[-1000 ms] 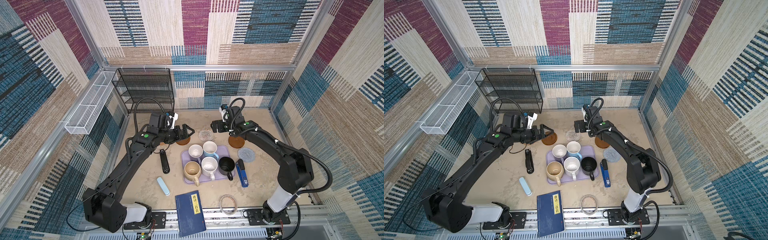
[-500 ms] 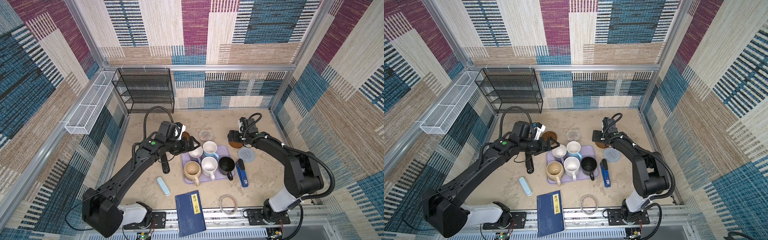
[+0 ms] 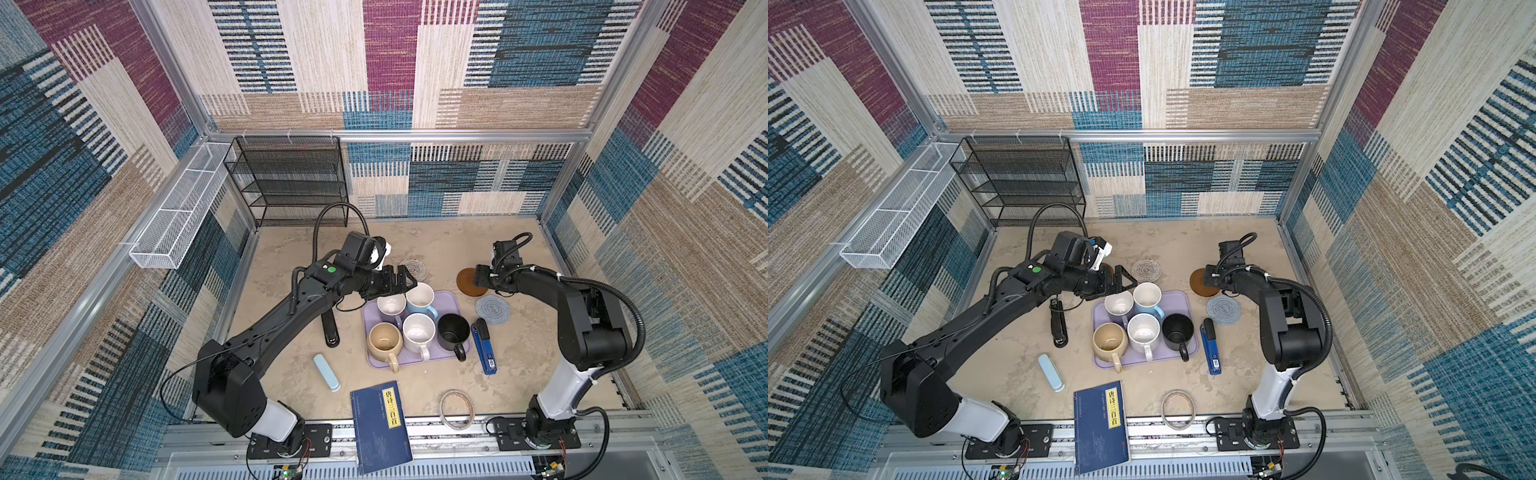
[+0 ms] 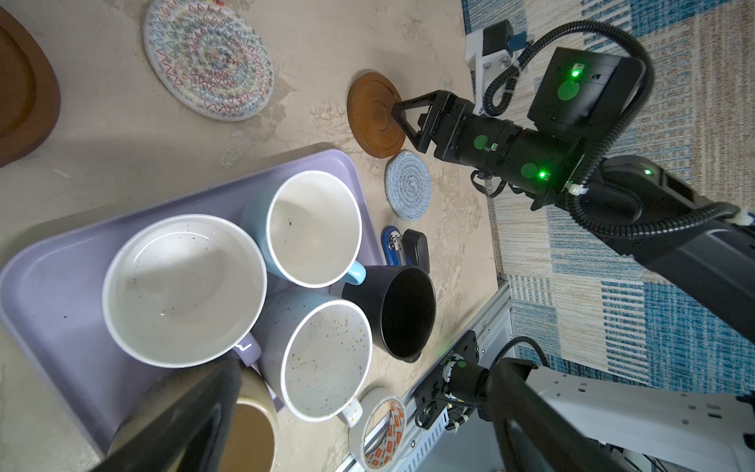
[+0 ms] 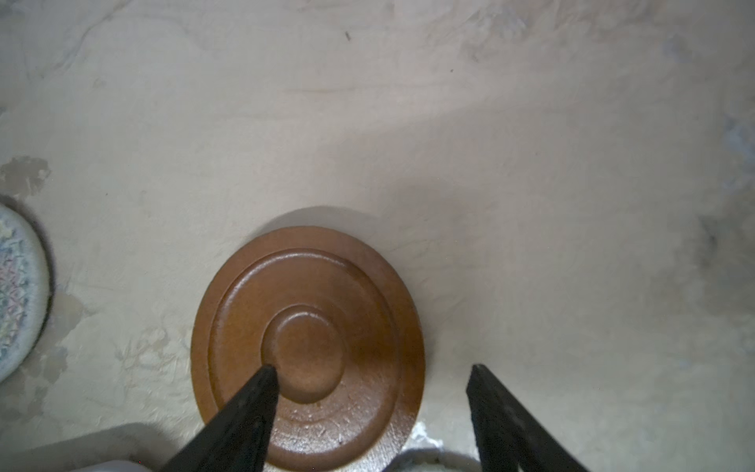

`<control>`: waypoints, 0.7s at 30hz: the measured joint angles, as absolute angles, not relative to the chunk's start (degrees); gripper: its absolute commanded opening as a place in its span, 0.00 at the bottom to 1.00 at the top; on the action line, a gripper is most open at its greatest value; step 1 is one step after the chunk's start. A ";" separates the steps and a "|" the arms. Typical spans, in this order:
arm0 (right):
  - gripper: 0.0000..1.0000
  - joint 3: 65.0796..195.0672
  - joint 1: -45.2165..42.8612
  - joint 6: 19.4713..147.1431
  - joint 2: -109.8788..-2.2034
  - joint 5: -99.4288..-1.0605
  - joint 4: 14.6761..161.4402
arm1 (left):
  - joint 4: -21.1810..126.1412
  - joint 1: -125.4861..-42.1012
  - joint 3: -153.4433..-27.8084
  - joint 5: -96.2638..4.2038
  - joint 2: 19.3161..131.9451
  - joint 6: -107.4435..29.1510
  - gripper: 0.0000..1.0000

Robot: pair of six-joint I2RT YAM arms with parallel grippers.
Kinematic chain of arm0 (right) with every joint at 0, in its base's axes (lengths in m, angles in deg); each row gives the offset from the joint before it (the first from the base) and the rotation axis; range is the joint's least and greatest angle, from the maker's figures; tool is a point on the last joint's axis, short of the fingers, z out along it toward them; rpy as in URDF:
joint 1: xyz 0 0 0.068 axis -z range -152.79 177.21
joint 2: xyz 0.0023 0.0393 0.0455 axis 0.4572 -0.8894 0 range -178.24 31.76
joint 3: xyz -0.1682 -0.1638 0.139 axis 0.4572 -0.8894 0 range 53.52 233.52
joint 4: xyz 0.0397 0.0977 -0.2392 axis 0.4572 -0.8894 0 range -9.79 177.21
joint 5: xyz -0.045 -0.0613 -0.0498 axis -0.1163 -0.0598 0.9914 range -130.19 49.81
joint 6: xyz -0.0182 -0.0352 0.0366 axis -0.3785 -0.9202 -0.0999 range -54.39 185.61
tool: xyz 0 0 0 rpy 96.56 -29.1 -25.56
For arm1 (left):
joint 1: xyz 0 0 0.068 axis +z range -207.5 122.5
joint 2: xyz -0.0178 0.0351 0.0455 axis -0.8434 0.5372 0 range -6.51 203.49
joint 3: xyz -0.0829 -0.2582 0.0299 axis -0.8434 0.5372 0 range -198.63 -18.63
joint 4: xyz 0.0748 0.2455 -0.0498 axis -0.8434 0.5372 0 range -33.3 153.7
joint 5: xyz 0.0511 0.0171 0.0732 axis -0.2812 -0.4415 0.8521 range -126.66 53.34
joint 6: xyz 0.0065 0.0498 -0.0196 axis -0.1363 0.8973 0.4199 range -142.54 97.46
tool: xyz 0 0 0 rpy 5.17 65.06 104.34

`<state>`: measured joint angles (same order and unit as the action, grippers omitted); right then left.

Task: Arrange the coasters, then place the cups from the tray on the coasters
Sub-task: 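Lower the right gripper onto the brown coaster while the left gripper hovers over mugs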

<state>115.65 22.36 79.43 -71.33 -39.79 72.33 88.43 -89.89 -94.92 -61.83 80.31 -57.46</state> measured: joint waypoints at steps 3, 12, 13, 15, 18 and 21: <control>0.68 116.48 22.43 78.82 -72.68 -39.88 72.60 | 88.21 -89.89 -95.00 -61.15 81.71 -57.24 0.97; 0.54 117.35 22.45 78.23 -75.61 -39.70 72.55 | 86.48 -89.89 -95.00 -60.97 82.63 -56.91 0.97; 0.52 117.55 22.45 78.06 -75.77 -39.66 72.55 | 86.48 -89.89 -95.00 -60.93 82.68 -56.82 0.98; 0.51 118.01 22.43 77.99 -76.12 -40.05 72.55 | 86.48 -89.86 -95.00 -60.78 82.72 -56.63 0.98; 0.48 119.56 21.93 77.99 -77.27 -40.16 72.33 | 86.52 -89.75 -95.00 -60.52 82.74 -56.10 0.97; 0.46 121.88 20.92 77.95 -79.02 -40.22 72.12 | 86.50 -89.75 -94.74 -59.47 82.57 -55.77 0.98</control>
<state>121.88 20.92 77.95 -79.02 -40.22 72.12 86.50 -89.75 -94.74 -59.47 82.57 -55.77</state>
